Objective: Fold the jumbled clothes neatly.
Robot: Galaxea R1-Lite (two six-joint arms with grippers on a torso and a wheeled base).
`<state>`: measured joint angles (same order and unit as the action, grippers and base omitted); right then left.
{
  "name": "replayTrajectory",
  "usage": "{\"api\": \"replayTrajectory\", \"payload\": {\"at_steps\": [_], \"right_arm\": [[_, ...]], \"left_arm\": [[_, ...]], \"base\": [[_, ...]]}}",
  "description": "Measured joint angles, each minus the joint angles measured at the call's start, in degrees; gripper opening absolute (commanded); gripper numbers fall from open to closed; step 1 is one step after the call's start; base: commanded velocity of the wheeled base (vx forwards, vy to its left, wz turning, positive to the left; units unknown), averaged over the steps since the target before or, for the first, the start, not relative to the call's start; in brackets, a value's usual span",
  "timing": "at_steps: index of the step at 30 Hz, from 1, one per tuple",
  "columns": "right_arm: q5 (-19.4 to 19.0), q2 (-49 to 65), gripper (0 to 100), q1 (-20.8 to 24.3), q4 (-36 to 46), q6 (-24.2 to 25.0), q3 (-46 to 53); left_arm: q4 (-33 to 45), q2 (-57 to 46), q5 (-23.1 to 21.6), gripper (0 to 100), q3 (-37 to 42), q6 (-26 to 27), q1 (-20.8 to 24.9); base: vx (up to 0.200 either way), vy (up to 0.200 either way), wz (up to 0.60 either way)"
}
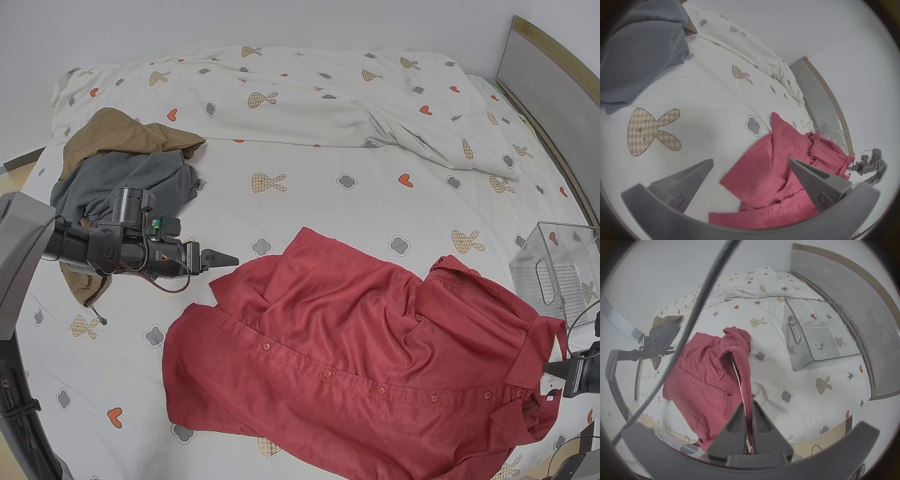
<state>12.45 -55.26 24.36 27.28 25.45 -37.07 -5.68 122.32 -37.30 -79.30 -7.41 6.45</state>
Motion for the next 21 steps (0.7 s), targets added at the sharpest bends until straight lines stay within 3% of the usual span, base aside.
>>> {"api": "replayTrajectory", "payload": {"at_steps": [5, 14, 21], "right_arm": [[-0.1, 0.7, 0, -0.3, 0.0, 0.0, 0.5], [-0.3, 0.4, 0, -0.3, -0.1, 0.0, 0.7], [-0.3, -1.5, 0, -0.2, -2.5, 0.0, 0.7]], "left_arm": [[4.2, 4.5, -1.4, 100, -6.1, 2.2, 0.8], [6.4, 7.8, -14.5, 100, -10.0, 2.8, 3.5], [6.4, 9.4, -17.7, 100, -11.7, 2.9, 6.1]], "base": [[0.000, 0.000, 0.00], [0.000, 0.000, 0.00], [0.000, 0.000, 0.00]]}}
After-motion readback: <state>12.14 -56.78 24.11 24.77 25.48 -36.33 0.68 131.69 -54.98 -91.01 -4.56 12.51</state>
